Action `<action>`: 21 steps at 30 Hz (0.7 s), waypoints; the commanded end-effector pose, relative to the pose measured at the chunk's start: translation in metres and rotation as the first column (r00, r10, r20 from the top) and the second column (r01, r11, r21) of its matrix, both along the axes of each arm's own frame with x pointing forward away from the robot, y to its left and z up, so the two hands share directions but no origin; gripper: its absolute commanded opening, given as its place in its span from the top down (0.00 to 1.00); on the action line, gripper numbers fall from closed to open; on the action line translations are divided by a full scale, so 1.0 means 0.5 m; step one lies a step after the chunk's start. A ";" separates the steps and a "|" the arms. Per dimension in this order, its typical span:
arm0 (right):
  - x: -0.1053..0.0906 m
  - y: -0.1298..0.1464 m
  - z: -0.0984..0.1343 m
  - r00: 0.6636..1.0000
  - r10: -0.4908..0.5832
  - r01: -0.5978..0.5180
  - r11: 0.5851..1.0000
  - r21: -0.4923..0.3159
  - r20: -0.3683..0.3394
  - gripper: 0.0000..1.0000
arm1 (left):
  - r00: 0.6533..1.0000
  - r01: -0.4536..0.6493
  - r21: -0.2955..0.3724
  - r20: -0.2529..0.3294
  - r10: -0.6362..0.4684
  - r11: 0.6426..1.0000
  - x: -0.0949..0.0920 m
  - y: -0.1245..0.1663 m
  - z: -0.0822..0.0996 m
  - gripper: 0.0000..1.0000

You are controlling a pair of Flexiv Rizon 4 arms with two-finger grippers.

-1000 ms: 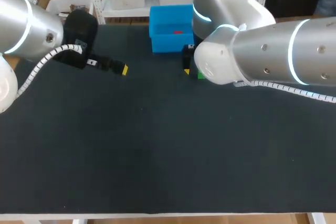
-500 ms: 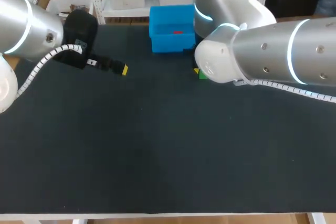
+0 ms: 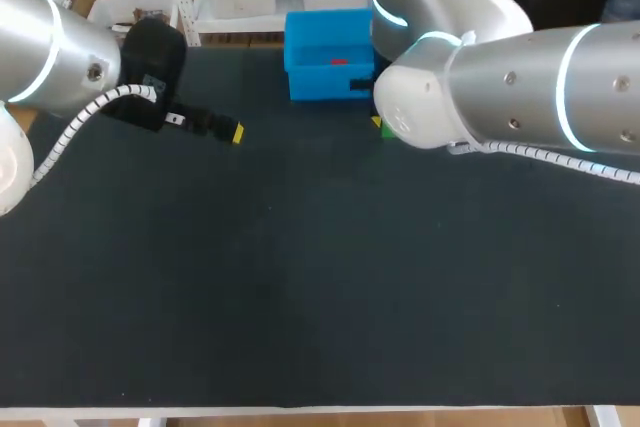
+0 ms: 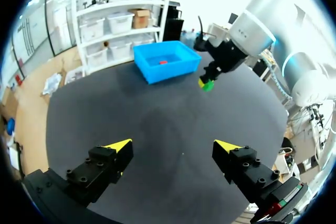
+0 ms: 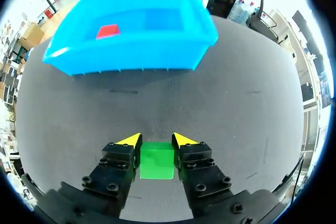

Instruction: Use the left arm to pick the red cube and place it into the blue plastic box first, then use the right arm to grasp the green cube and put it into the same blue plastic box after the first action is fully finished.

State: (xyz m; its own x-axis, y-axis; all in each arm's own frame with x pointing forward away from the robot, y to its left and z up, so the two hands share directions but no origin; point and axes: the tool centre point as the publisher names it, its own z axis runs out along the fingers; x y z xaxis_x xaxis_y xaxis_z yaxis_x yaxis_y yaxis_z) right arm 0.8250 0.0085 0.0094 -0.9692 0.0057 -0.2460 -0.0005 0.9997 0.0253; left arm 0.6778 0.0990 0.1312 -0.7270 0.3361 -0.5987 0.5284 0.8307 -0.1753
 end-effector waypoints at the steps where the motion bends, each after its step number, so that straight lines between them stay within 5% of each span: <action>1: -0.030 -0.016 0.061 0.998 -0.008 0.007 1.000 0.006 0.057 1.00 | 1.000 0.005 -0.005 0.000 -0.005 1.000 0.001 0.002 -0.001 0.00; 10: -0.031 -0.026 0.176 0.990 -0.022 0.017 0.999 0.038 0.140 1.00 | 1.000 0.005 -0.005 0.000 -0.005 1.000 0.001 0.002 -0.001 0.00; 21: -0.023 -0.021 0.212 0.965 0.023 -0.051 0.993 0.103 0.262 1.00 | 1.000 0.005 -0.005 0.000 -0.005 1.000 0.001 0.002 -0.001 0.00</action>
